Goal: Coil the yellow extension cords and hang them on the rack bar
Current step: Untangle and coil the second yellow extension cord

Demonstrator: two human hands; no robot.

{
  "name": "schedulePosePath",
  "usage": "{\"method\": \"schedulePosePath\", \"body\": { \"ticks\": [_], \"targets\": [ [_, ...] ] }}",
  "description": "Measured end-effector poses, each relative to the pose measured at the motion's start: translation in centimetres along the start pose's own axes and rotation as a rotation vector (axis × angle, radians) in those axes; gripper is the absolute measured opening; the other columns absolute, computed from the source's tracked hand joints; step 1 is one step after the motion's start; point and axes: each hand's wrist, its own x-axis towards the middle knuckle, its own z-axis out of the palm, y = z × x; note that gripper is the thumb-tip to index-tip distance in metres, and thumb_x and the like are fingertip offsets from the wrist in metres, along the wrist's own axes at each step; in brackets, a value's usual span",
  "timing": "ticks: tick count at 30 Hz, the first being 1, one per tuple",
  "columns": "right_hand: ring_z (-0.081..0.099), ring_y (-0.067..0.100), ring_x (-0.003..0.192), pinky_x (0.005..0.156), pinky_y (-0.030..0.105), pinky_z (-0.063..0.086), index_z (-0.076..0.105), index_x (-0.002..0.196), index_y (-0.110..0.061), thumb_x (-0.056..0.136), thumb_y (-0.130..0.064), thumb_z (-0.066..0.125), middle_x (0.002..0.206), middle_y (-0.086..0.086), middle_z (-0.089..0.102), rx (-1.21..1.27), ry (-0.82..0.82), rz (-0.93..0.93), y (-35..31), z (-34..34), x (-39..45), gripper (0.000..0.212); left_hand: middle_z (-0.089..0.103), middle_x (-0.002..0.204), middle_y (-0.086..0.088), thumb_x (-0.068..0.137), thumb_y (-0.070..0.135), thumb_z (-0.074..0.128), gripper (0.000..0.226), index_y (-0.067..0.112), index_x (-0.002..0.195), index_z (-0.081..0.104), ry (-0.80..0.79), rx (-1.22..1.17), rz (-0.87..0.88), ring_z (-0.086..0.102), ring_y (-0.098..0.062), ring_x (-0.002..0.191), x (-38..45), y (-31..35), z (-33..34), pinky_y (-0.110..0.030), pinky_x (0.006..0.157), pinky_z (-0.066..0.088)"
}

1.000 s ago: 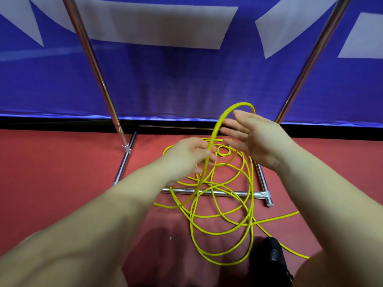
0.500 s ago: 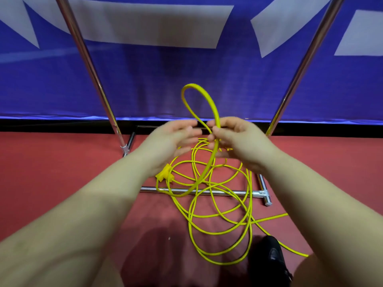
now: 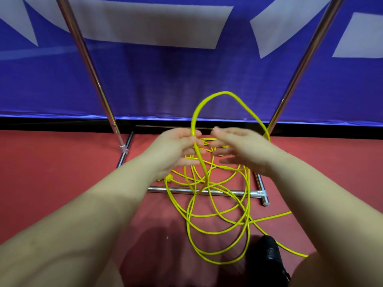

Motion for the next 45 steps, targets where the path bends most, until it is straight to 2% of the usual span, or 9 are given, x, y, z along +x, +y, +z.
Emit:
{"method": "schedulePosePath", "body": {
  "ticks": [4, 7, 14, 18, 23, 29, 37, 40, 45],
  "targets": [
    [0.055, 0.013, 0.086, 0.08, 0.03, 0.045, 0.065, 0.1, -0.016, 0.088, -0.024, 0.063, 0.092, 0.002, 0.063, -0.322, -0.246, -0.013, 1.4, 1.7, -0.3, 0.015, 0.062, 0.084, -0.004, 0.098, 0.005, 0.039, 0.016, 0.008, 0.095, 0.055, 0.162, -0.398, 0.053, 0.068, -0.014, 0.072, 0.4, 1.1, -0.9, -0.034, 0.062, 0.059],
    [0.054, 0.013, 0.075, 0.066, 0.025, 0.043, 0.061, 0.085, -0.021, 0.088, -0.003, 0.059, 0.085, 0.007, 0.064, -0.2, -0.113, -0.099, 0.8, 1.6, -0.1, 0.019, 0.065, 0.091, -0.006, 0.098, 0.006, 0.04, 0.015, 0.009, 0.099, 0.054, 0.14, -0.442, 0.086, 0.068, -0.017, 0.081, 0.5, 1.3, -1.3, -0.031, 0.067, 0.059],
    [0.046, 0.021, 0.063, 0.06, 0.033, 0.041, 0.065, 0.093, -0.019, 0.091, -0.003, 0.054, 0.067, -0.014, 0.061, -0.432, 0.088, -0.262, -0.1, -0.4, 0.0, 0.02, 0.058, 0.126, -0.004, 0.094, 0.013, 0.052, 0.033, 0.025, 0.125, 0.049, -0.089, 0.313, -0.05, 0.056, -0.009, 0.105, -0.1, -1.4, 0.4, -0.02, 0.084, 0.045],
    [0.06, 0.016, 0.074, 0.057, 0.031, 0.054, 0.055, 0.087, -0.021, 0.095, -0.004, 0.048, 0.09, 0.003, 0.067, -0.187, 0.068, -0.177, -0.6, -0.2, -0.4, 0.02, 0.045, 0.142, -0.003, 0.093, 0.014, 0.054, 0.061, 0.02, 0.146, 0.025, -0.183, 0.43, -0.059, 0.047, -0.009, 0.122, 0.2, -2.5, 1.1, -0.021, 0.097, 0.038],
    [0.068, 0.017, 0.072, 0.046, 0.021, 0.053, 0.051, 0.094, -0.019, 0.097, -0.006, 0.044, 0.1, 0.007, 0.068, 0.184, 0.147, -0.122, -1.2, -0.4, -0.4, 0.015, 0.05, 0.129, -0.001, 0.092, 0.008, 0.054, 0.045, 0.012, 0.135, 0.04, -0.284, 0.624, -0.016, 0.046, -0.008, 0.122, -0.2, -3.0, 1.3, -0.021, 0.1, 0.039],
    [0.071, 0.012, 0.066, 0.046, 0.017, 0.052, 0.052, 0.096, -0.017, 0.096, -0.009, 0.047, 0.091, 0.003, 0.069, 0.537, 0.119, -0.047, -1.6, -0.3, -0.4, 0.01, 0.05, 0.089, 0.003, 0.091, 0.011, 0.057, 0.016, 0.021, 0.101, 0.05, -0.138, 0.701, 0.132, 0.051, -0.018, 0.083, 0.2, -3.0, 1.0, -0.034, 0.086, 0.046],
    [0.062, 0.01, 0.096, 0.09, 0.031, 0.046, 0.061, 0.098, -0.025, 0.088, -0.034, 0.059, 0.106, -0.001, 0.068, 0.008, 0.023, -0.116, -0.6, 0.3, -0.4, 0.014, 0.05, 0.086, -0.004, 0.098, 0.009, 0.043, 0.006, 0.014, 0.102, 0.045, 0.139, -0.11, 0.1, 0.059, -0.015, 0.077, 0.5, 0.3, -0.2, -0.035, 0.07, 0.056],
    [0.063, 0.012, 0.091, 0.091, 0.029, 0.048, 0.063, 0.105, -0.02, 0.085, -0.025, 0.065, 0.098, 0.0, 0.068, -0.293, -0.199, -0.151, 0.4, 2.0, -0.7, 0.021, 0.051, 0.085, -0.005, 0.097, 0.01, 0.045, 0.008, 0.011, 0.106, 0.044, 0.154, -0.282, 0.109, 0.062, -0.015, 0.074, 0.5, 1.3, -1.4, -0.032, 0.06, 0.059],
    [0.066, 0.025, 0.086, 0.086, 0.04, 0.05, 0.058, 0.081, -0.023, 0.09, -0.007, 0.057, 0.094, 0.007, 0.069, -0.333, -0.133, -0.256, 0.5, 2.8, -0.3, 0.018, 0.061, 0.087, -0.004, 0.098, 0.013, 0.043, 0.011, 0.012, 0.107, 0.049, 0.188, -0.353, 0.157, 0.066, -0.012, 0.072, 0.5, 2.1, -1.9, -0.026, 0.059, 0.058]
  ]
}}
